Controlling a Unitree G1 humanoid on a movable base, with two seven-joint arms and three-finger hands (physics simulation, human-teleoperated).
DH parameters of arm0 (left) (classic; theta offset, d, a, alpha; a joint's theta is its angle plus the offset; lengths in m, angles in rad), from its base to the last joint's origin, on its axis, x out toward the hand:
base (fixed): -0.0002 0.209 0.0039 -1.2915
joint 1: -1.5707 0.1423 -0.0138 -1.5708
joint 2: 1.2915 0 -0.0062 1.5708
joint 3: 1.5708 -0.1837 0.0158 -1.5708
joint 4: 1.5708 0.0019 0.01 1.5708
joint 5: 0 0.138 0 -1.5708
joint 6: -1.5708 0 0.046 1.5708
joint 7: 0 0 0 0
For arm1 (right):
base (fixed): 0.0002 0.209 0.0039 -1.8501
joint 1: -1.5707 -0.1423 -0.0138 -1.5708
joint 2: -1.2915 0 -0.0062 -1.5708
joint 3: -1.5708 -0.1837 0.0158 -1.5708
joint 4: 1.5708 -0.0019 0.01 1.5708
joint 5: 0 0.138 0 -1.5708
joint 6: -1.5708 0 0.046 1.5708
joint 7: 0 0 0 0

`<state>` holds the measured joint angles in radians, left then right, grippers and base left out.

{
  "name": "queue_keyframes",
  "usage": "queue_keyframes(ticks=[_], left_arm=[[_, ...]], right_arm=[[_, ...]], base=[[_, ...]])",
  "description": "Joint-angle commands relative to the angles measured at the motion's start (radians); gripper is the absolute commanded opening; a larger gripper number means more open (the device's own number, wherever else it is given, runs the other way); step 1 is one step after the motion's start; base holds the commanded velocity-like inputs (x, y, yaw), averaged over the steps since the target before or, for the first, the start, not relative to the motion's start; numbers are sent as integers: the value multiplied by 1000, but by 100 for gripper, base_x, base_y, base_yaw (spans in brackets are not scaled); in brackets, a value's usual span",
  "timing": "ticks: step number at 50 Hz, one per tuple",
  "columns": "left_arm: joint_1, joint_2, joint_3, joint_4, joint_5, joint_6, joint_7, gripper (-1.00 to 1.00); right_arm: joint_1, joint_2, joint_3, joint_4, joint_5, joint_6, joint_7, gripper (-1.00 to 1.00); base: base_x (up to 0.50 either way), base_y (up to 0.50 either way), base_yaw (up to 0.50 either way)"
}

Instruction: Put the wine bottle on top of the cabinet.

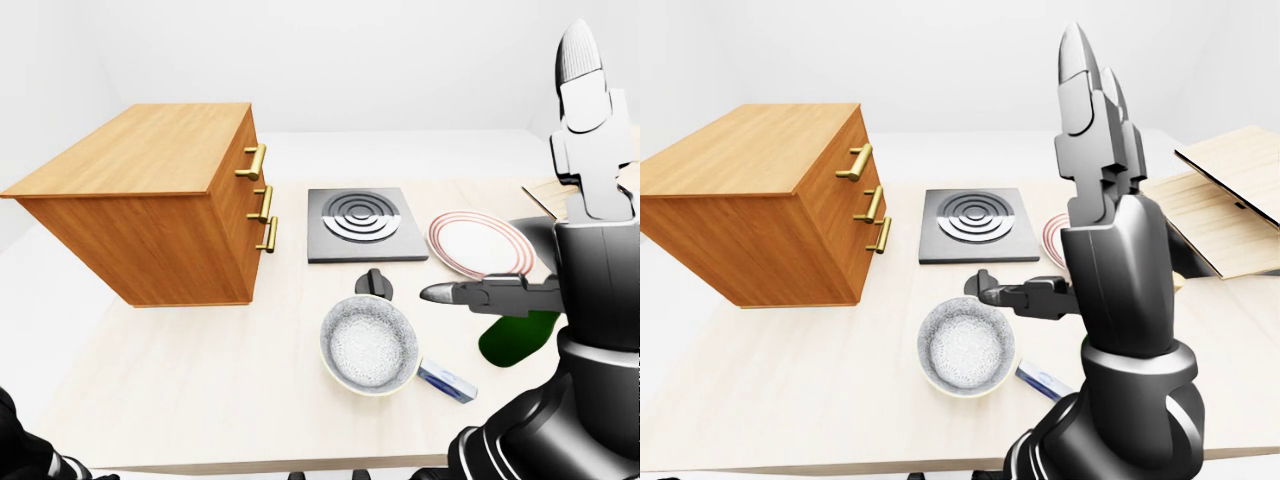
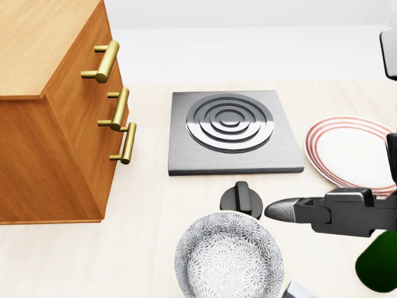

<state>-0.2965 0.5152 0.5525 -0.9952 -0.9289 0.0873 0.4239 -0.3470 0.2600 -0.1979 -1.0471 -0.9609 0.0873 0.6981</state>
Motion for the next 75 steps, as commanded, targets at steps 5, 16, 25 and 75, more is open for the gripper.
queue_keyframes(ticks=[5, 16, 25, 75], left_arm=[[-4, -41, -19, 3, 73, 0, -57, 100], [9, -55, -22, 2, 99, 0, -80, 100], [12, -71, -11, 1, 118, 0, -104, 100], [47, -130, -32, -12, 196, 0, -181, 100]], right_arm=[[64, -85, 59, 0, 54, 0, 0, 100], [46, -48, 19, 0, 69, 0, 0, 100], [32, -8, -5, 0, 71, 0, 0, 100], [-292, -415, 59, 0, -746, 0, 0, 100]], base=[[0, 0, 0], [0, 0, 0], [-3, 0, -17], [-2, 0, -10]])
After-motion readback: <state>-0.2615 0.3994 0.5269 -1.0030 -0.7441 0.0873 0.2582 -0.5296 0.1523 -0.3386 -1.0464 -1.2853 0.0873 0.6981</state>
